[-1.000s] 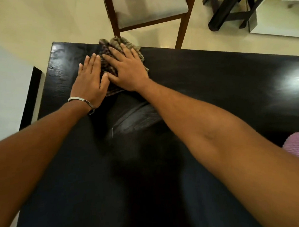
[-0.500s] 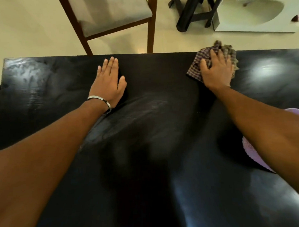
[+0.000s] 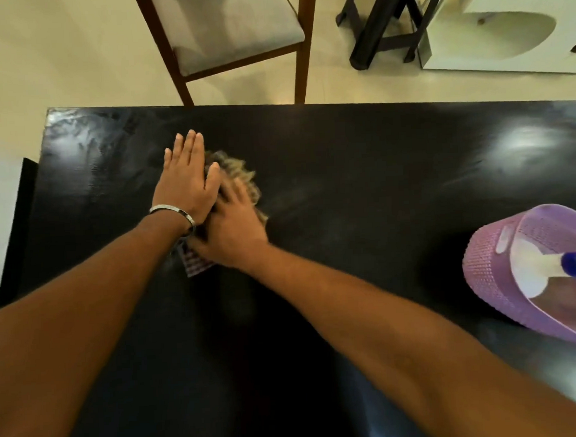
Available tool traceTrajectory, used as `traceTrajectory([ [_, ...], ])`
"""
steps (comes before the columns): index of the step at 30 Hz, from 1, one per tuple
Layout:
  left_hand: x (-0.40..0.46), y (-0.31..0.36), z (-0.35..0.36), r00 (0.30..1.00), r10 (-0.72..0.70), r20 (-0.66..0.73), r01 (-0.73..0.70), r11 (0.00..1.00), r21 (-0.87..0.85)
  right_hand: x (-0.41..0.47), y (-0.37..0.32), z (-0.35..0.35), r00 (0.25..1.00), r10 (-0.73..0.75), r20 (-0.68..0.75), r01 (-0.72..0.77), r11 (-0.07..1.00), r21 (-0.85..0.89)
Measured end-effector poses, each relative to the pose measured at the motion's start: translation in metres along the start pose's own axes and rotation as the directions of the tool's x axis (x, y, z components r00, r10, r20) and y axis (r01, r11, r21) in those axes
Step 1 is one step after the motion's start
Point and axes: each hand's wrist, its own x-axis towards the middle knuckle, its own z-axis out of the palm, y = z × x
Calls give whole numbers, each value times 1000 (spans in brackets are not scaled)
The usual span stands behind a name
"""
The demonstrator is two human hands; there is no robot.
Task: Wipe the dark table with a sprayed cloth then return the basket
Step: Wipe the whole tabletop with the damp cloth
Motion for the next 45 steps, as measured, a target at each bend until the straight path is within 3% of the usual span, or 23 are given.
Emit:
traceTrajectory([
  [3,-18,-6,-4,999,-40,2,40,999,29,-21,-42,11,960,-265,87,270,961,-57],
  [6,-33,-18,-10,998,-60,-3,60,998,32,-40,-12,6,945,-321,61,323,946,-17],
  [9,-45,-30,-12,997,-79,-12,79,996,33,-57,63,-5,998,-37,-52,38,999,25],
  [11,-53,-35,-16,995,-102,-22,103,994,24,-70,125,-21,977,196,-82,-197,980,-7],
  [15,-68,-46,-21,992,-119,-36,119,993,9,-94,211,-43,805,589,-67,-590,808,12],
  [17,-73,-54,-22,990,-132,-42,133,991,2,-89,206,-41,712,699,-69,-698,715,46],
  [19,-80,-62,-22,988,-148,-50,148,989,-3,-74,169,-36,679,727,-97,-725,686,62],
  [23,-94,-74,-22,986,-160,-54,160,987,-11,-47,46,-14,890,446,-96,-446,895,29],
  [27,-107,-84,-27,986,-161,-50,159,987,-38,-44,-91,10,999,26,45,-28,998,53],
  [30,-116,-93,-29,982,-183,-41,182,983,-21,-62,-160,25,902,-381,203,382,924,35],
  [32,-121,-99,-29,981,-189,-37,189,982,-8,-70,-168,34,818,-521,245,536,844,6],
  [33,-123,-101,-29,983,-183,-35,183,983,-8,-69,-159,34,810,-536,239,551,835,7],
  [35,-125,-104,-29,987,-157,-40,156,988,-13,-65,-125,31,861,-472,190,476,879,22],
  [37,-124,-102,-27,989,-137,-48,136,991,-22,-68,-73,24,952,-289,99,286,957,38],
  [39,-122,-93,-23,990,-134,-44,133,991,-27,-77,-11,13,997,-74,-10,75,997,37],
  [42,-117,-71,-14,995,-103,-14,103,995,-10,-103,84,-7,966,253,-60,-254,967,-14],
  [45,-110,-53,-4,997,-65,37,65,998,1,-141,146,-21,842,532,-89,-533,846,12],
])
